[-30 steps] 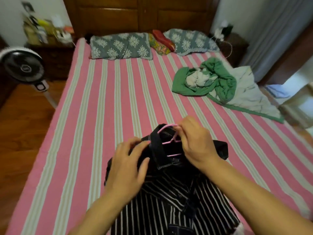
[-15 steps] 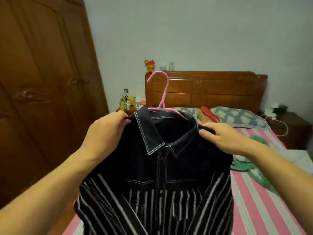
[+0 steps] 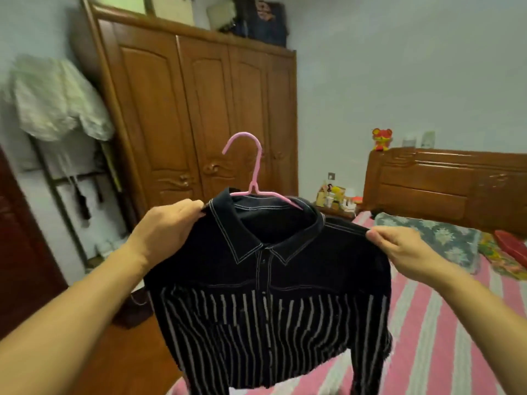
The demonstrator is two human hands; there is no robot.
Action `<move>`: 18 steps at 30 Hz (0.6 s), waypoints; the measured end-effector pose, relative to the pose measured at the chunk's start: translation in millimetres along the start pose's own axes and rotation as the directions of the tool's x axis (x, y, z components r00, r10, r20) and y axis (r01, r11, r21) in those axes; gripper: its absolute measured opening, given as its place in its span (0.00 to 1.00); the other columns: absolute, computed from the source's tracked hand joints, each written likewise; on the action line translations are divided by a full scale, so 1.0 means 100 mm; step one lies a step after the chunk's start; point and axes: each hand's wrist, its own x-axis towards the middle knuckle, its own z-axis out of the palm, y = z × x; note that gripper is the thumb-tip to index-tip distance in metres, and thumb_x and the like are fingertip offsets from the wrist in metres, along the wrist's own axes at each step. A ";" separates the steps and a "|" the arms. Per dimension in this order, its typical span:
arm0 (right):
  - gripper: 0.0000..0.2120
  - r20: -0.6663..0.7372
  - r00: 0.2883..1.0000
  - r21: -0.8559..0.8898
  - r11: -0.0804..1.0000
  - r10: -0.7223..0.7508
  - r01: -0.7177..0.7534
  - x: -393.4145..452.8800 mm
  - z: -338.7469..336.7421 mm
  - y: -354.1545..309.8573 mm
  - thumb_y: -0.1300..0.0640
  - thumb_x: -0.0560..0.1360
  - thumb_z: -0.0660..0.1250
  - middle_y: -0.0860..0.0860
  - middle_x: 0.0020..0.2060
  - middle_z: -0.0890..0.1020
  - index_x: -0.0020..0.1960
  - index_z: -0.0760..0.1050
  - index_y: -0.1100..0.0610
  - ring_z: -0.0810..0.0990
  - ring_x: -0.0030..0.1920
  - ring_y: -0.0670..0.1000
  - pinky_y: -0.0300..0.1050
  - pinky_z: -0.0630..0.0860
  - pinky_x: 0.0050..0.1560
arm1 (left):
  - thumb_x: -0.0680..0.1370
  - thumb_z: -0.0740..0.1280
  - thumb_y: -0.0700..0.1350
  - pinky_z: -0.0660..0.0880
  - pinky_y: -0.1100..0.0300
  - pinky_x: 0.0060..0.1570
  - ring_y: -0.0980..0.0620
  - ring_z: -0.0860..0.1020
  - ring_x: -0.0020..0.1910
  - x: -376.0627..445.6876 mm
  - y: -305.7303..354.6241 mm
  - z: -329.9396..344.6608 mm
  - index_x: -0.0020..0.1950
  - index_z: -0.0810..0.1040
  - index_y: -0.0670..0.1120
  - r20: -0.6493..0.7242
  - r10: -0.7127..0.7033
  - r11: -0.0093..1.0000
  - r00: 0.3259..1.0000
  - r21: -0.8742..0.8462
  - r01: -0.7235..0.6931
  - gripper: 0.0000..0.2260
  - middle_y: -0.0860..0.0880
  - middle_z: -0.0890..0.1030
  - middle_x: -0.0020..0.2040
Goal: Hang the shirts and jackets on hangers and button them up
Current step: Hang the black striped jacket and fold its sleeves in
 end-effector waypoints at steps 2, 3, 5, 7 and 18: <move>0.24 0.106 0.994 0.124 0.992 -0.015 0.002 0.14 0.05 -0.35 0.41 0.80 0.55 0.42 0.29 0.72 0.35 0.69 0.58 0.69 0.32 0.40 0.38 0.65 0.35 | 0.85 0.58 0.45 0.79 0.48 0.37 0.42 0.82 0.38 -0.19 -0.16 -0.29 0.57 0.77 0.41 -0.020 -0.009 1.000 1.000 0.008 0.009 0.11 0.42 0.83 0.43; 0.21 0.214 0.977 0.172 0.984 0.000 -0.038 0.22 0.10 -0.50 0.44 0.79 0.57 0.41 0.30 0.73 0.35 0.70 0.59 0.70 0.33 0.40 0.36 0.66 0.36 | 0.84 0.58 0.45 0.80 0.50 0.38 0.43 0.82 0.38 -0.26 -0.26 -0.44 0.55 0.79 0.39 -0.015 -0.009 1.000 1.000 0.004 0.009 0.13 0.42 0.84 0.44; 0.21 0.306 0.949 0.158 0.979 0.078 -0.131 0.49 0.36 -0.78 0.47 0.83 0.58 0.47 0.36 0.79 0.39 0.75 0.61 0.78 0.40 0.46 0.41 0.72 0.43 | 0.84 0.58 0.46 0.79 0.51 0.34 0.44 0.82 0.36 -0.39 -0.47 -0.67 0.52 0.82 0.39 0.055 0.027 0.998 0.998 0.056 -0.030 0.15 0.45 0.84 0.42; 0.23 0.140 0.980 0.087 0.984 0.145 -0.158 0.81 0.83 -1.03 0.48 0.84 0.56 0.52 0.39 0.81 0.36 0.75 0.56 0.81 0.44 0.54 0.48 0.74 0.46 | 0.84 0.58 0.47 0.77 0.51 0.30 0.45 0.80 0.33 -0.52 -0.69 -0.74 0.48 0.81 0.42 0.120 0.024 0.985 0.992 0.169 -0.045 0.15 0.47 0.81 0.38; 0.16 0.446 0.847 0.372 0.801 0.290 -0.470 1.44 3.46 -2.54 0.42 0.78 0.67 0.54 0.46 0.81 0.49 0.81 0.55 0.79 0.44 0.52 0.48 0.83 0.44 | 0.83 0.60 0.51 0.75 0.52 0.25 0.44 0.81 0.32 -1.78 -1.77 -0.89 0.51 0.82 0.47 0.140 -0.305 0.909 0.942 0.337 0.244 0.13 0.49 0.82 0.38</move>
